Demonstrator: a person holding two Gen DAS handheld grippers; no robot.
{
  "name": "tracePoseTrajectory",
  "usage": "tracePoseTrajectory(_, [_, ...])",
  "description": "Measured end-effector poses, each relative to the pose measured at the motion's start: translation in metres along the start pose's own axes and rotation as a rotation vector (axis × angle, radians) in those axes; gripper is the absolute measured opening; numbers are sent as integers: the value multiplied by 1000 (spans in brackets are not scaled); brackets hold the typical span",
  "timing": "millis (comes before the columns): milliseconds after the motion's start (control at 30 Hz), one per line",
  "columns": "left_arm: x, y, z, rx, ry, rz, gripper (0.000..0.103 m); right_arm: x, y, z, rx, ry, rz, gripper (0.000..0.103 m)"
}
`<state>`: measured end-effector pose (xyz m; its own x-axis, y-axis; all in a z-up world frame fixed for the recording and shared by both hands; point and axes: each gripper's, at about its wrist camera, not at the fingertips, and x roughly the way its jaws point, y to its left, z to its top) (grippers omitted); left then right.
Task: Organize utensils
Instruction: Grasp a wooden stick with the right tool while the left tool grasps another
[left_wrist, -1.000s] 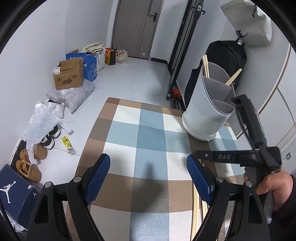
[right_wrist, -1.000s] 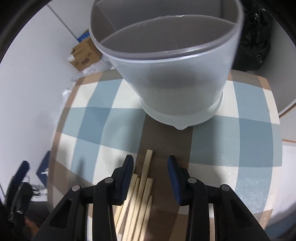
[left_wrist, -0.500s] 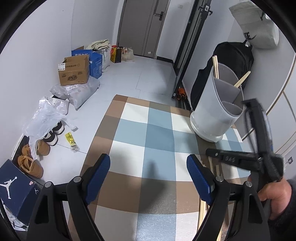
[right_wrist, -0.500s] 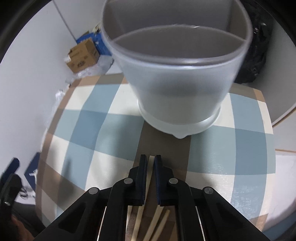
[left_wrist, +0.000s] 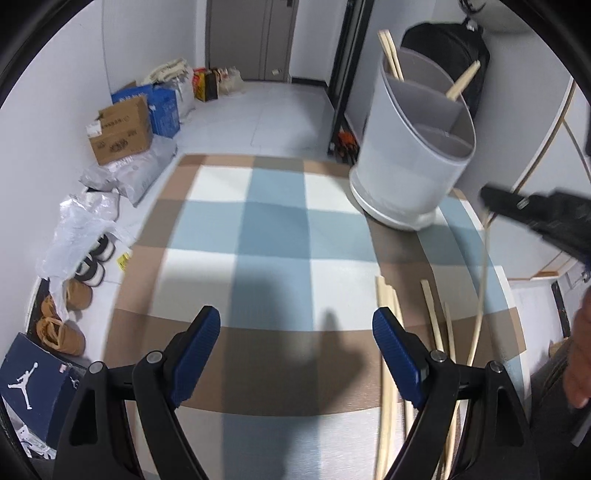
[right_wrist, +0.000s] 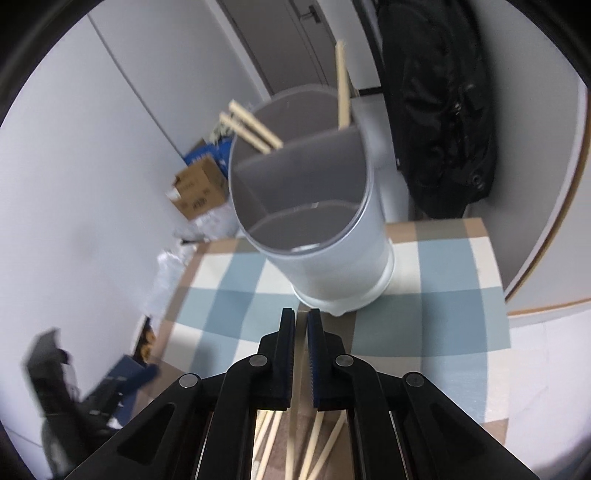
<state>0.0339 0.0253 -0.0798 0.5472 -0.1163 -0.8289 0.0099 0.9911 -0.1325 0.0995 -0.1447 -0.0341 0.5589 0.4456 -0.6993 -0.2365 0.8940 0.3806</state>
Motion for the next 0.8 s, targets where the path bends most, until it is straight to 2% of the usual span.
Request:
tracePoseTrajectory(100, [8,-9,1,4,34,0,81,-1,11,0,-1,-27,35,5])
tracePoseTrajectory(267, [16,-28,0,46,60,22,81,-27,5,-4,-21,-90,84,5])
tracePoseTrajectory(533, [26,-40,-5,90,104,98,81,-37,-7,-8,-29,-123,100,5])
tracePoseTrajectory(800, [29,-44,-6,81,118,100,81,-51,-17,-5,-7,-154,126,5])
